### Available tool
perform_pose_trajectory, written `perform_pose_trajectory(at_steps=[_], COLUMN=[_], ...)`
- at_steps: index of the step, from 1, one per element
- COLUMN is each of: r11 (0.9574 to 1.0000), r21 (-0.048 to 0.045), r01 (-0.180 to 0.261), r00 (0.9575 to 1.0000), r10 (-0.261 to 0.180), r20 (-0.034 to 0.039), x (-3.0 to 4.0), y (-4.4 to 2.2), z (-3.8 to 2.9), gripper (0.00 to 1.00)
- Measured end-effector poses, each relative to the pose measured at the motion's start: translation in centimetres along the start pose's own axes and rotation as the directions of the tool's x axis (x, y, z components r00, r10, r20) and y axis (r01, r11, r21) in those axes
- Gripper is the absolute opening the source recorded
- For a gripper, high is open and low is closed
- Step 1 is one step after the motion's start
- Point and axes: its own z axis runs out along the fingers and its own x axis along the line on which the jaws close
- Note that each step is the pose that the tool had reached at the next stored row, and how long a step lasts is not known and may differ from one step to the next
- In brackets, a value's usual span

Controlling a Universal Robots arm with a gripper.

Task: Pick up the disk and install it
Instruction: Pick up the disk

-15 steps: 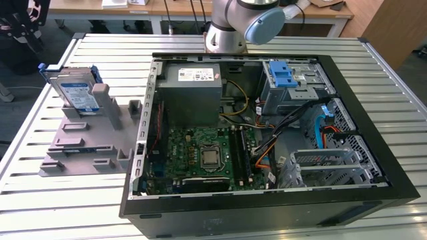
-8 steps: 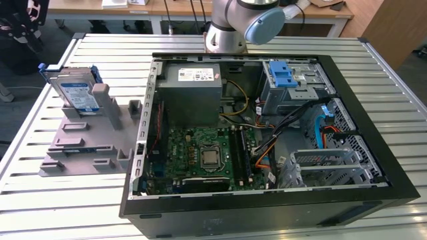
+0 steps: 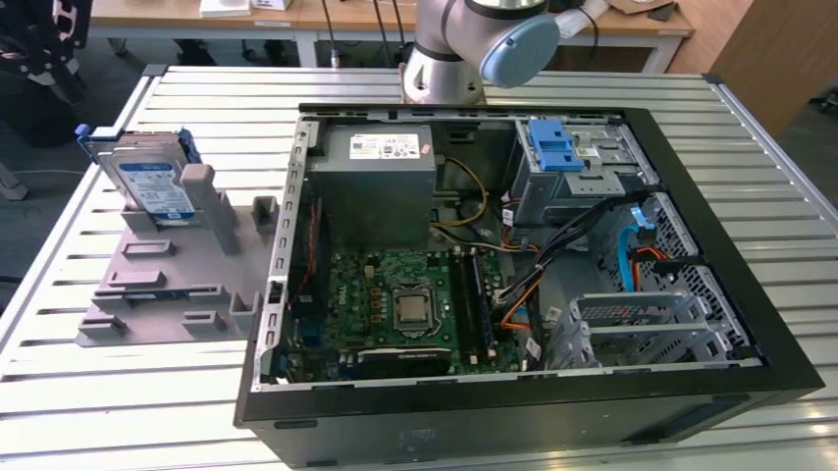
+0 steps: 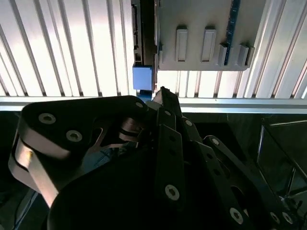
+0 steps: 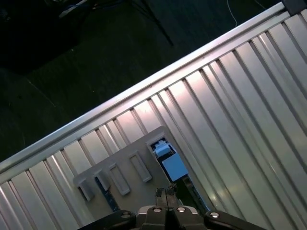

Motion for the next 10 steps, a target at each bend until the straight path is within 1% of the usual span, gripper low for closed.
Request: perform_pose_trajectory(at_steps=[5,10], r11=[0.9992,0.9964], r21=[-0.0004,-0.0010], r01=[0.040,0.085], r00=[0.9992,0.9964], r10=[-0.040,-0.085], r20=[-0.0017,-0.0035], x=[0.00,0.00], y=[0.00,0.00], z=[0.00,0.00], gripper=[0.11,0.11])
